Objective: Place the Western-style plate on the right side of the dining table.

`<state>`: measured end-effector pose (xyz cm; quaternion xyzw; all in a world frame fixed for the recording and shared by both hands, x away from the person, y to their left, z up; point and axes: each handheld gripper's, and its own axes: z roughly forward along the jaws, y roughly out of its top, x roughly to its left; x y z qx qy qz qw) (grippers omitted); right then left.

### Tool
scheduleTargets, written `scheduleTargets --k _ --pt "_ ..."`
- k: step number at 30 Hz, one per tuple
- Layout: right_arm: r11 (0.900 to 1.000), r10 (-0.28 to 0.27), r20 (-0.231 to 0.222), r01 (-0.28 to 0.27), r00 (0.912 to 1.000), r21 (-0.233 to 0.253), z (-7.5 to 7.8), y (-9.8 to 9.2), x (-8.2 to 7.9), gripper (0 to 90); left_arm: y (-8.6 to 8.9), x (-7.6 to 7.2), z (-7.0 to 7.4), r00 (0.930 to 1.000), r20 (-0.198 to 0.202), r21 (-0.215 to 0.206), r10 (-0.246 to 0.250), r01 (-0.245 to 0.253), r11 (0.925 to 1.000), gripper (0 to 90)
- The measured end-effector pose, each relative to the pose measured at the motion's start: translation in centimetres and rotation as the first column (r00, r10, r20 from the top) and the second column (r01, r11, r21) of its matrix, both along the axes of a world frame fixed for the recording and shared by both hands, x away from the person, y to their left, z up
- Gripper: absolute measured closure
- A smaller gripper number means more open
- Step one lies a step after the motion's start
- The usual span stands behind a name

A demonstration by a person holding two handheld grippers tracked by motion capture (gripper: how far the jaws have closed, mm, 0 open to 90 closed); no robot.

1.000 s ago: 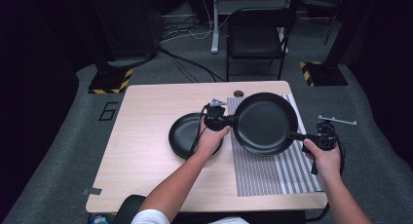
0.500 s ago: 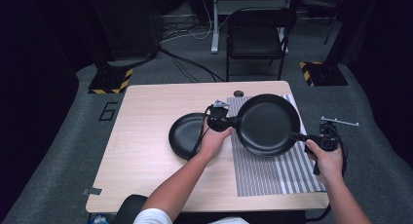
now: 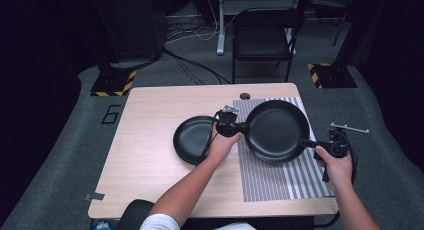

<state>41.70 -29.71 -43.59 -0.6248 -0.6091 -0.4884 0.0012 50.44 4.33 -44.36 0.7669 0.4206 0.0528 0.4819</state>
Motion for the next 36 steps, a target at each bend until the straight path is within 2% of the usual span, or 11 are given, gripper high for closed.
scheduleTargets --k 14,26,36 --pt "1.0 -0.017 -0.019 0.017 0.9997 0.018 -1.4 -0.5 0.0 82.2 -0.6 0.2 -1.3 0.9997 -0.024 0.012 -0.008 0.008 0.9999 77.4" --pt "0.999 -0.034 -0.035 0.034 0.9988 0.009 -2.1 -1.4 -0.1 82.5 -1.6 0.3 -2.1 0.9993 -0.035 0.014 -0.015 0.016 0.9998 77.3" --pt "0.999 -0.039 -0.048 0.039 0.9981 0.007 -2.8 -1.3 0.7 82.5 -1.6 1.0 -3.0 0.9985 -0.055 0.012 -0.006 0.006 0.9999 77.4"
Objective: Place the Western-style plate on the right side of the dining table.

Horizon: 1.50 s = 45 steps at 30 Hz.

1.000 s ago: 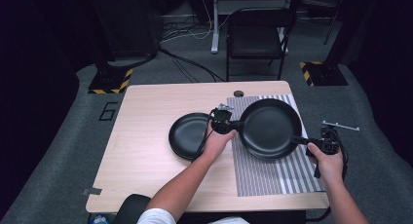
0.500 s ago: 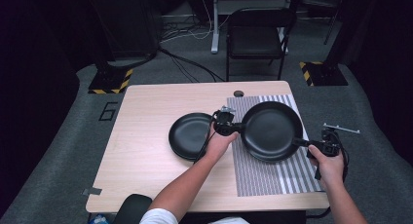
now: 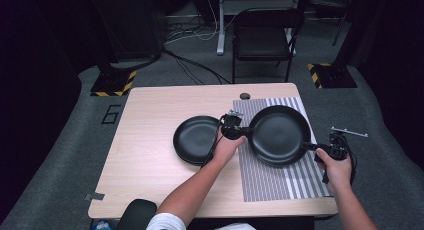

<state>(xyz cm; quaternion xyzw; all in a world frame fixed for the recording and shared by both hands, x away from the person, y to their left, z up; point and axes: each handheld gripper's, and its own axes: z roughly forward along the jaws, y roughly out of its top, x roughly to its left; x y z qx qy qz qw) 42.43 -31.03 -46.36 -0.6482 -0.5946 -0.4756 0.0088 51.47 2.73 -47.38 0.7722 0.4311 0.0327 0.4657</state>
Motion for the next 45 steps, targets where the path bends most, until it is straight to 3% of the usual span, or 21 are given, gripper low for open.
scheduleTargets --k 12,28,45 --pt "1.0 -0.005 -0.027 0.005 0.9996 -0.01 -1.1 -0.3 1.0 82.8 -0.4 0.6 -1.5 0.9997 -0.022 0.004 0.009 -0.008 1.0 77.2" --pt "0.999 -0.02 -0.068 0.018 0.9975 -0.03 -2.0 -0.2 1.8 82.0 -0.8 1.0 -2.1 0.9991 -0.033 0.039 0.025 -0.024 0.999 76.9" --pt "0.999 -0.043 -0.104 0.045 0.9936 0.013 -3.0 -0.7 2.3 80.7 -1.5 1.4 -2.5 0.9977 -0.052 0.046 0.044 -0.041 0.9981 75.7"
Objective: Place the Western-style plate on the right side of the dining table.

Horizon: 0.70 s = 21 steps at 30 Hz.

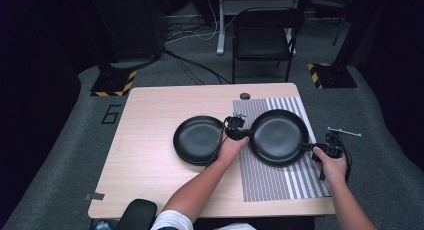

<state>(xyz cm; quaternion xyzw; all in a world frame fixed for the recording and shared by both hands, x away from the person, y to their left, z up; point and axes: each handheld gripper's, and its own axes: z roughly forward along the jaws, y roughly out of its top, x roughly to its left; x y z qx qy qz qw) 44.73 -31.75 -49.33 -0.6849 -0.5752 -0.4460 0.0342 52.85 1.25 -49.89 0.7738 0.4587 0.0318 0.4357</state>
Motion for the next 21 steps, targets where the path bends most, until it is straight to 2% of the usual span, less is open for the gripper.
scheduleTargets --k 6,12,21 --pt "1.0 -0.003 0.005 0.003 1.0 -0.021 -0.2 0.1 0.1 79.3 -0.2 0.0 -0.1 0.9999 -0.001 -0.005 0.013 -0.013 0.9999 75.3" --pt "1.0 -0.012 0.0 0.012 0.9999 0.0 -0.5 -0.1 0.2 78.9 -0.3 0.1 -0.3 0.9998 -0.006 -0.011 0.017 -0.017 0.9998 75.2" --pt "1.0 -0.016 -0.01 0.016 0.9998 0.002 -1.1 -0.1 0.3 76.8 -0.4 0.2 -0.7 0.9996 -0.013 -0.013 0.025 -0.025 0.9996 74.2"
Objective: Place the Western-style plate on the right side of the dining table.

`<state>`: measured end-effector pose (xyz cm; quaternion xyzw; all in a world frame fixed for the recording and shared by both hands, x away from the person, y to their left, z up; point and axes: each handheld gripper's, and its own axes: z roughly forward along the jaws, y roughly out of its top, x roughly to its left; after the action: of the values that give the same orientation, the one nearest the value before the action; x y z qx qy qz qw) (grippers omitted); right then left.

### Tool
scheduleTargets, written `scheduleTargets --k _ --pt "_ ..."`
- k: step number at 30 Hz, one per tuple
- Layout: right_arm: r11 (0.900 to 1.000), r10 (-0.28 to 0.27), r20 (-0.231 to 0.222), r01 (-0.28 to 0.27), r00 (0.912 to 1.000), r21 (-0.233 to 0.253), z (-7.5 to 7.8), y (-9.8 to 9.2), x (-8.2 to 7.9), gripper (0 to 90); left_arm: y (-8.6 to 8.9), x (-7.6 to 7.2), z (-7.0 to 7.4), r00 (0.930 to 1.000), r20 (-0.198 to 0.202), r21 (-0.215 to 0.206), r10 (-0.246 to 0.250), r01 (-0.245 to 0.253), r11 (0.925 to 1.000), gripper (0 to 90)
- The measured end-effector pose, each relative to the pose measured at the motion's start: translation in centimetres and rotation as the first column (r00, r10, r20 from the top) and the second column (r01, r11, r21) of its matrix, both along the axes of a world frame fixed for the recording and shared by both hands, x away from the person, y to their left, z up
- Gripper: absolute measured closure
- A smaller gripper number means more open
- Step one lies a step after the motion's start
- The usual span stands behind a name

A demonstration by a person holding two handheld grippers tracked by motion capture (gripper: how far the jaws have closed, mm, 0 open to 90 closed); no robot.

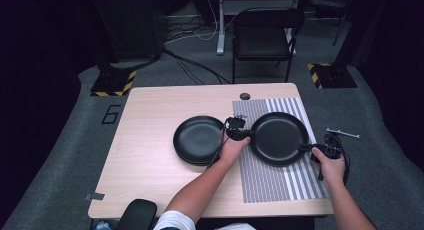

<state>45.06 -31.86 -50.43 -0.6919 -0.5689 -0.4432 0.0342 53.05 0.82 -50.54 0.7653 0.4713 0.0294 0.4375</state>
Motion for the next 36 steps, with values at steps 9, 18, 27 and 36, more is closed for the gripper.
scheduleTargets --k 9,18,27,36 --pt "1.0 -0.013 -0.009 0.013 0.9999 -0.006 -0.4 0.0 0.0 75.3 -0.2 0.3 -0.2 1.0 -0.007 -0.006 0.002 -0.002 1.0 74.1" --pt "1.0 -0.018 -0.026 0.018 0.9995 0.007 -0.8 -0.3 -0.1 74.2 -0.5 0.2 -0.3 1.0 -0.003 0.001 -0.003 0.003 1.0 73.6" --pt "0.999 -0.023 -0.035 0.022 0.9991 -0.026 -1.2 0.0 -0.2 69.4 -0.4 0.1 0.3 0.9988 0.049 0.029 0.003 -0.004 0.9996 77.8" --pt "0.998 -0.032 -0.036 0.03 0.9988 -0.049 -1.2 0.4 -0.4 67.7 -1.5 -0.6 0.5 0.9969 0.064 0.006 -0.046 0.045 0.999 74.9"
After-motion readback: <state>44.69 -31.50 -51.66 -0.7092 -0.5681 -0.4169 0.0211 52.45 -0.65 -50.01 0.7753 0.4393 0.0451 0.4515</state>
